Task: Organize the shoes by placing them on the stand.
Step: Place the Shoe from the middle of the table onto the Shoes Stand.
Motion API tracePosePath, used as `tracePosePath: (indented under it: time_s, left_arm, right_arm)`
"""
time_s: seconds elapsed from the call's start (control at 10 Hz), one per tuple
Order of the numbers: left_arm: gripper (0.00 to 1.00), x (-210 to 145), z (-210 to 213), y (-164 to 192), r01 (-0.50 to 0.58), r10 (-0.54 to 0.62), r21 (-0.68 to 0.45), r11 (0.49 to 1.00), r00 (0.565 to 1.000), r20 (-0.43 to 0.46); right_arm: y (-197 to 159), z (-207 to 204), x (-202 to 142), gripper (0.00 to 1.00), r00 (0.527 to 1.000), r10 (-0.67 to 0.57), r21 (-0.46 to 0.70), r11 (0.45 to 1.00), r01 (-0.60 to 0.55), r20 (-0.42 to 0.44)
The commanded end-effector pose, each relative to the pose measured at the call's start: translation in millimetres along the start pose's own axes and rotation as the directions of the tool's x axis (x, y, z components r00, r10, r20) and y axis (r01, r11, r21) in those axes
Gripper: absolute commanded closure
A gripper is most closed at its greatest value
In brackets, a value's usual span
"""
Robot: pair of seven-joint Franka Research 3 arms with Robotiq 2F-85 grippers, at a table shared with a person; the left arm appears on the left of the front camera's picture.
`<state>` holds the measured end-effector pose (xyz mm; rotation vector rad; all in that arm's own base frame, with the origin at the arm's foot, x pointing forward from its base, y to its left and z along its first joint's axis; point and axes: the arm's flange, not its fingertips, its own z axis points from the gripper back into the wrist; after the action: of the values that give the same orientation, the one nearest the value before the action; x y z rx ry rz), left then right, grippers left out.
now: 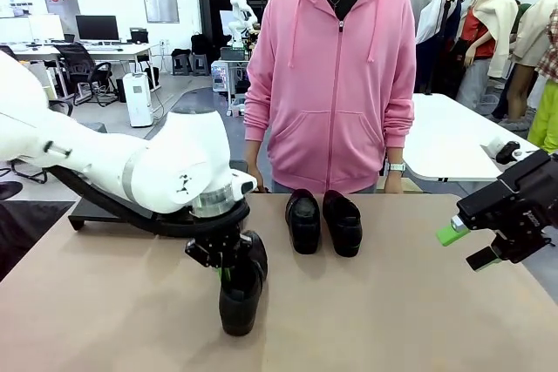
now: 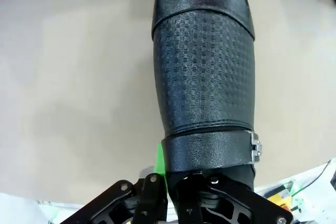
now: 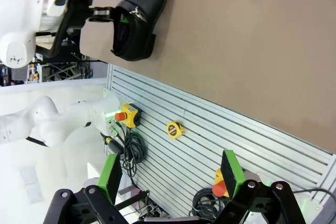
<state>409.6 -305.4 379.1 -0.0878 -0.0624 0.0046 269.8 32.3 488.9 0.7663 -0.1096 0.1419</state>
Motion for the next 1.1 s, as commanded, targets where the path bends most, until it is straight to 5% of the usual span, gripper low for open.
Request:
tracePosePath:
  time_s: [0.0,0.2,0.4,0.5,0.6,0.7,1.0]
  left_arm:
    - [1.00,-18.7,47.6,21.0,-0.020,0.024,-0.021,1.000,0.981,0.190]
    - [1.00,-42.7,83.9,34.7,0.026,-0.009,-0.059,0.998,0.961,0.276]
    - [1.00,-58.5,113.3,60.5,-0.121,0.150,-0.093,0.988,0.870,0.469]
    - [1.00,-59.8,118.5,74.0,-0.150,0.182,-0.104,0.983,0.851,0.493]
    - [1.00,-63.2,119.8,82.5,-0.192,0.247,-0.167,0.967,0.871,0.425]
    - [1.00,-52.9,123.8,62.5,-0.087,0.123,-0.103,0.991,0.898,0.422]
    - [1.00,-52.9,123.8,62.5,-0.087,0.123,-0.103,0.991,0.898,0.422]
  right_arm:
    - [1.4,0.8,2.1,0.00,1.000,0.020,0.036,0.999,-0.020,0.011]
    - [1.4,0.8,2.1,0.00,1.000,0.020,0.036,0.999,-0.020,0.011]
    - [1.4,0.8,2.1,0.00,1.000,0.020,0.036,0.999,-0.020,0.011]
    - [1.4,0.8,2.1,0.00,1.000,0.020,0.036,0.999,-0.020,0.011]
    - [1.4,0.8,2.1,0.00,1.000,0.020,0.036,0.999,-0.020,0.011]
    - [1.4,0.8,2.1,0.00,1.000,0.020,0.036,0.999,-0.020,0.011]
    - [1.4,0.8,2.1,0.00,1.000,0.020,0.036,0.999,-0.020,0.011]
